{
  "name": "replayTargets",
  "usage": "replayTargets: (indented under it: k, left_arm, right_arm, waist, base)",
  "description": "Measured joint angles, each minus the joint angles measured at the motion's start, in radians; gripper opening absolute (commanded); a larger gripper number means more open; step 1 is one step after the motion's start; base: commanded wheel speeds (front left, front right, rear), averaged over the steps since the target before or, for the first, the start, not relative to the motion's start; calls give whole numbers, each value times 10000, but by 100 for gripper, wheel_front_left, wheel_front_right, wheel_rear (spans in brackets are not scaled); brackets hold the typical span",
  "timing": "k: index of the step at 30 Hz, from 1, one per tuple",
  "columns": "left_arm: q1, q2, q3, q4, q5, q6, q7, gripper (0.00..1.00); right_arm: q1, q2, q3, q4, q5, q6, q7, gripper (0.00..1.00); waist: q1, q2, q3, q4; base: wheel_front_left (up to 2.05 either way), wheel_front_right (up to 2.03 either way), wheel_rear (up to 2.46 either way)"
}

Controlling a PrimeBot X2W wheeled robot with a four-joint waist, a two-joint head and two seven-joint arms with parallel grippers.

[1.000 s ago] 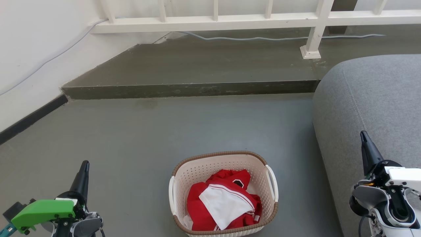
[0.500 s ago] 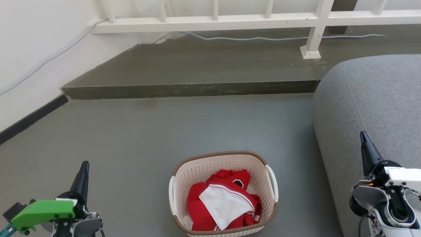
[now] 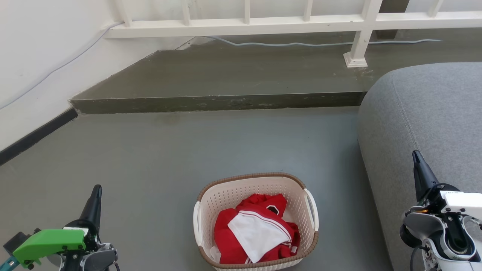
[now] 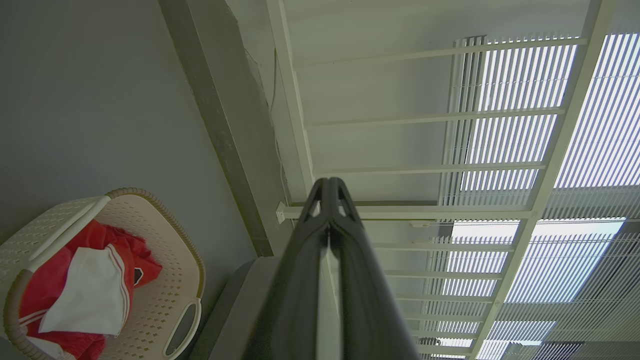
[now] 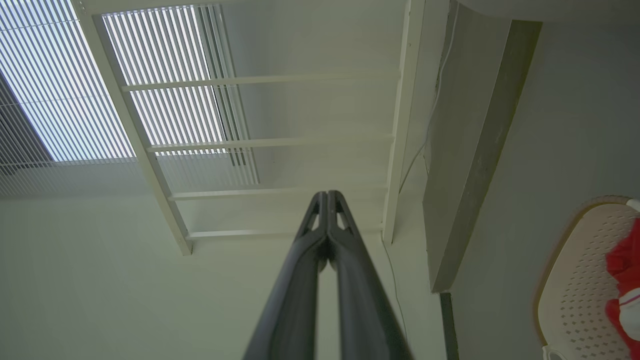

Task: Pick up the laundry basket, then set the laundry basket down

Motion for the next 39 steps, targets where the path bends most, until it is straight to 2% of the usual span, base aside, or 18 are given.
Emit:
replayTargets:
  k: [39]
  left_arm:
    - [-16,-13,61,132,2,-79,84,0]
  right_arm:
    - [-5,17,-40,48,0,2,69,0]
  waist:
    - [0,0,-3,0]
  base:
    - [0,0,0]
